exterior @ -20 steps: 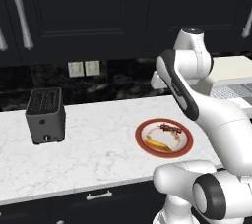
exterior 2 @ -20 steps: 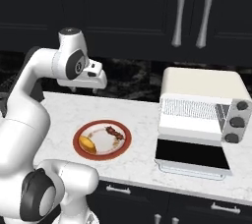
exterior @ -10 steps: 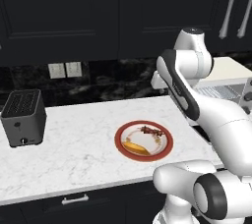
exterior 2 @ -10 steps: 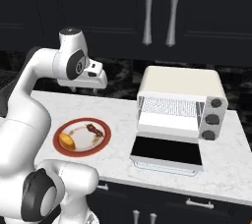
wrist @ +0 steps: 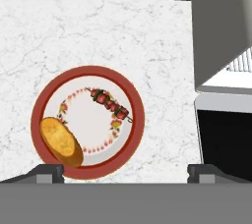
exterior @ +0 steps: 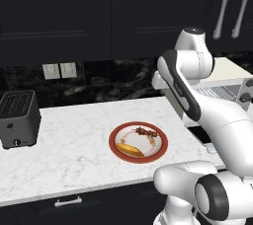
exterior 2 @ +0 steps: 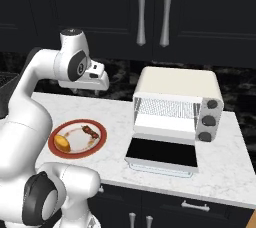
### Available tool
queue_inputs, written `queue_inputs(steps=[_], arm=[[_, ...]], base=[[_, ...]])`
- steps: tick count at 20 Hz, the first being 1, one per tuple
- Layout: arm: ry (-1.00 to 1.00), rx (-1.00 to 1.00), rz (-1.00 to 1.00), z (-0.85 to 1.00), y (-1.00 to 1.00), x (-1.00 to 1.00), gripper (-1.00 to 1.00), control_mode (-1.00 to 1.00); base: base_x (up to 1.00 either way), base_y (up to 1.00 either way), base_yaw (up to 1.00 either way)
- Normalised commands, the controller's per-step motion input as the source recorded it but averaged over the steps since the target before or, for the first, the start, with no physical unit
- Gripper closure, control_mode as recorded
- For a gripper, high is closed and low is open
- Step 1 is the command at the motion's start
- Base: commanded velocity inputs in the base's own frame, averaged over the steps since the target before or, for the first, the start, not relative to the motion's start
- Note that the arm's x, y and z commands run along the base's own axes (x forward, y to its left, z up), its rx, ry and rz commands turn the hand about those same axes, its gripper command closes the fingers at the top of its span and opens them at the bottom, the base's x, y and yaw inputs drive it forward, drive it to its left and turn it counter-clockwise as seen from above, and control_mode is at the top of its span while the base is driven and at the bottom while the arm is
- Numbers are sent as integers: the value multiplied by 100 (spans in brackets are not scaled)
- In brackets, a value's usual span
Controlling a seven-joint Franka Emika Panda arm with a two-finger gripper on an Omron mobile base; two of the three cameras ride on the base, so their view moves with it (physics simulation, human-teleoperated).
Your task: Pick up the kebab skewer and baguette bread, and place them inside the toaster oven. Close the toaster oven door and start by setting the timer.
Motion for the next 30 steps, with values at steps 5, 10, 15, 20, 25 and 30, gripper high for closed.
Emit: queue_inputs(steps=[5,10,15,20,25,30], arm=[[0,0,0,0,0,0,-100,100],[0,0,0,0,0,0,-100,-100],[0,0,0,0,0,0,-100,-100],[0,0,0,-2,0,-4,-100,-100],[-9,7,0,-38,-56,-30,-100,-100],[-48,18,1,-54,-100,-46,-100,-100]], base=[[0,0,0],[0,0,0],[0,0,0],[0,0,0],[0,0,0],[0,0,0]])
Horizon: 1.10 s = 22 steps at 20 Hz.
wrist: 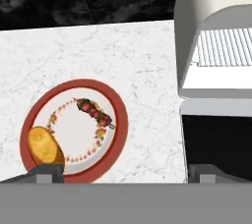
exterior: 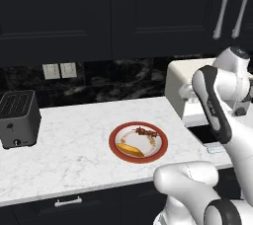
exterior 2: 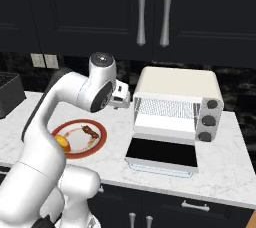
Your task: Pick up the kebab skewer and baguette bread, and place them inside the toaster oven. Close the toaster oven door and start by setting the timer.
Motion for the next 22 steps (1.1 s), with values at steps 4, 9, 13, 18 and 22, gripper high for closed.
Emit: queue_inputs(steps=[4,9,13,18,22], arm=[[-60,14,8,-55,-97,-5,-100,-100],[-56,16,8,-60,-75,13,-100,-100],[-40,14,4,-12,-90,58,-100,-100],[-13,4,0,3,-50,72,-100,-100],[0,0,0,4,-57,56,-100,-100]], base=[[0,0,0],[0,0,0],[0,0,0],[0,0,0],[0,0,0]])
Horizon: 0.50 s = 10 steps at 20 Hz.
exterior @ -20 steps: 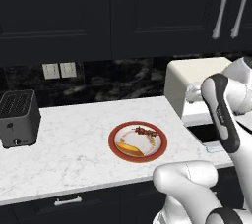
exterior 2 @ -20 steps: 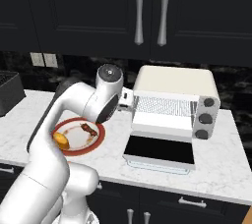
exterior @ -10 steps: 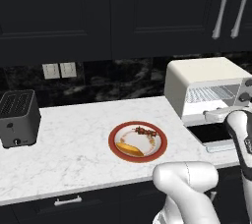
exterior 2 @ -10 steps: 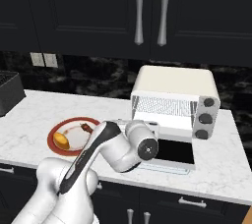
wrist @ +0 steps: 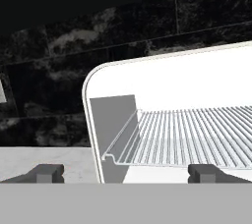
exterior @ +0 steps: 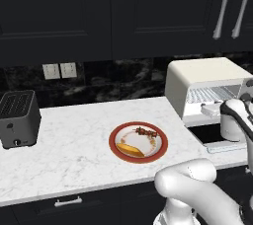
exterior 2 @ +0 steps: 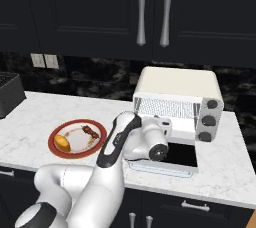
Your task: Pick up the kebab skewer and baguette bread, and place them inside the toaster oven. Close the toaster oven door and start by setting the timer.
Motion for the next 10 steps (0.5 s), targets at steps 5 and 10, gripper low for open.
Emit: queue_inputs(steps=[5,10], arm=[[1,0,1,0,-63,32,-100,-100],[-3,-2,0,-10,-1,39,-100,-100]], base=[[0,0,0],[0,0,0]])
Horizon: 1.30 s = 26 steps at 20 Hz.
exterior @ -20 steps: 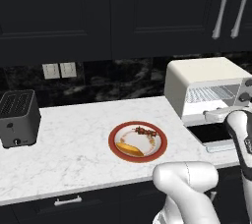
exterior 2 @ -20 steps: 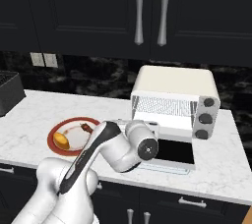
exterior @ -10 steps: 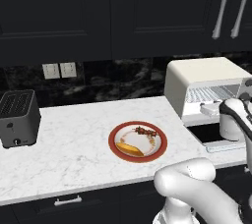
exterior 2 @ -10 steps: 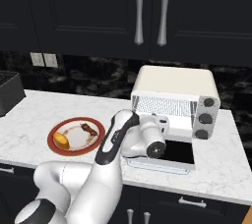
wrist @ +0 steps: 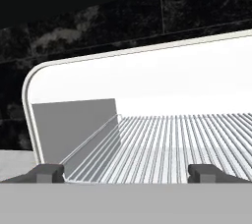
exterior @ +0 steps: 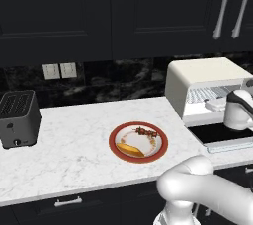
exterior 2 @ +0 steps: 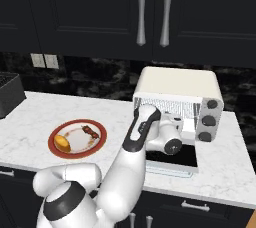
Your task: Pick up the kebab skewer and baguette bread, and place them inside the toaster oven. Close the toaster oven door and start by setting the timer.
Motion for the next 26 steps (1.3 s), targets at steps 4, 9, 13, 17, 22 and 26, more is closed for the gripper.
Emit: queue_inputs(steps=[4,9,13,17,22,26], arm=[[-2,0,1,-15,-6,43,-100,-100],[0,0,3,-5,-31,41,-100,-100],[0,-1,1,-33,0,27,-100,-100],[-3,-2,0,-22,0,32,-100,-100],[-2,-4,0,-26,-1,21,-100,-100],[1,-11,0,-75,-9,-15,-100,-100]], base=[[0,0,0],[0,0,0],[0,0,0],[0,0,0],[0,0,0],[0,0,0]])
